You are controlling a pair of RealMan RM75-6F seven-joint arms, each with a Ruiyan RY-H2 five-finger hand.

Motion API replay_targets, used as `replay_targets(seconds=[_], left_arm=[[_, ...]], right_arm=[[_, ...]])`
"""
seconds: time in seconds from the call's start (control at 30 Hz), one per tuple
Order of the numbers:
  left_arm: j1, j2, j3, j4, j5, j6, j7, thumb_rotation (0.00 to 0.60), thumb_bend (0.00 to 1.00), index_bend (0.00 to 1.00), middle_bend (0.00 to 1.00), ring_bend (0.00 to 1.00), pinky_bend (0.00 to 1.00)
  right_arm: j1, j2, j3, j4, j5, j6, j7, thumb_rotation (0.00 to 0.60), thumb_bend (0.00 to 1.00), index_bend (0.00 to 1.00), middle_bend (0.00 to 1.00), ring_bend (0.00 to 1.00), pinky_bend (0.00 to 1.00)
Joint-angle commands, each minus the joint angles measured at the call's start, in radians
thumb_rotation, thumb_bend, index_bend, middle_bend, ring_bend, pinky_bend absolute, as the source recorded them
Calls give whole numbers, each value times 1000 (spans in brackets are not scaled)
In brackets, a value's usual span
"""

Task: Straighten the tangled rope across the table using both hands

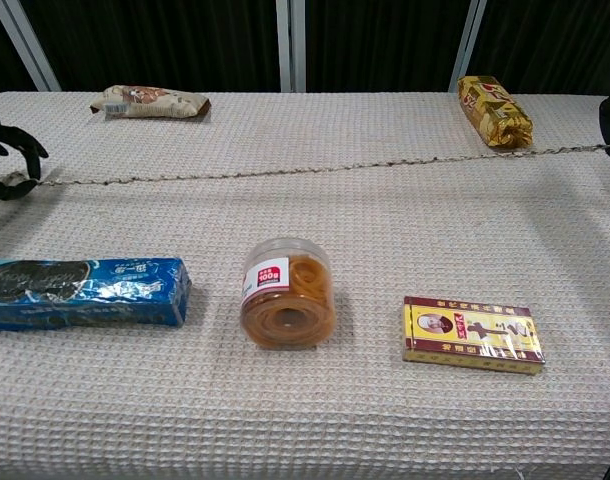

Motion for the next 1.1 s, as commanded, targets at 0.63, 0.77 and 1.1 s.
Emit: replay_targets(seconds=[0.63,0.77,1.1], left_arm=[[7,-76,14,155,61,-12,-65,600,469,615,232,146,178],[8,-78,16,161,72,-7,-70,600,463,560,231,146,175],[14,-70,18,134,89,23,-22,600,428,361,208,145,170]], right_arm=[[-27,-213,-31,290,-109,25,133,600,571,652,382,122,170],[-32,-228,-27,313,-121,32,156,600,491,563,347,120,152],[-55,-216,-14,292,-134,56,168,600,260,303,287,97,120]])
